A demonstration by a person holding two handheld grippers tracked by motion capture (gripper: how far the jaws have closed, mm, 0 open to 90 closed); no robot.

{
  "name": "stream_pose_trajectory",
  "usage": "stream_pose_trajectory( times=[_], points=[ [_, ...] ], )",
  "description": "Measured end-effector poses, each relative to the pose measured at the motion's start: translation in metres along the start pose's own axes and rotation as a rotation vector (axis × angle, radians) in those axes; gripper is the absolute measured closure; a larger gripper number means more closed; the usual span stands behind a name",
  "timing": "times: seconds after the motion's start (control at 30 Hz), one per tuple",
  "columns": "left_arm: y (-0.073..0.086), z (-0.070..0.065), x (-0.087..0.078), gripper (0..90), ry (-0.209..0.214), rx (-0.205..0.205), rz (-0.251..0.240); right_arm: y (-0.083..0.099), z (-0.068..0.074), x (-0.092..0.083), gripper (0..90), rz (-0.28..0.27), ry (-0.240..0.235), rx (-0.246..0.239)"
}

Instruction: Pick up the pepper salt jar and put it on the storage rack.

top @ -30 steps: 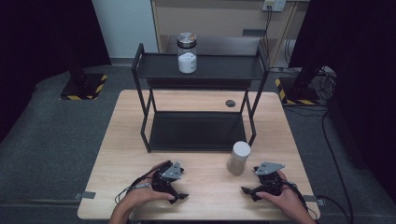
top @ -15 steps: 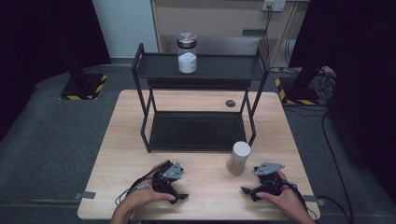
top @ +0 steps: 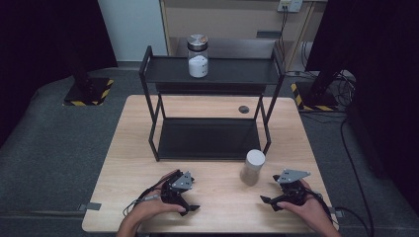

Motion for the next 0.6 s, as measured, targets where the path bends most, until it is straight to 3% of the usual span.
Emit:
stream_pose_trajectory(
  times=[0.3,0.6],
  points=[
    [0.0,-0.001,0.0,0.0,-0.003,-0.001,0.0,-0.014,-0.004,-0.015,7.8,-0.077,-0.023,0.008],
    [0.0,-0.001,0.0,0.0,-0.003,-0.001,0.0,-0.021,-0.008,-0.015,9.7,-0.147,-0.046,0.022]
  ],
)
Point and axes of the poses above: each handheld gripper's, and its own axes: x roughly forward along the jaws, y roughly out of its underside, z roughly to its left, the point moved 3 cm from there along x, roughly forward along the jaws, and after that the axes turned 3 degrees about -z, right-handed, at the moved point
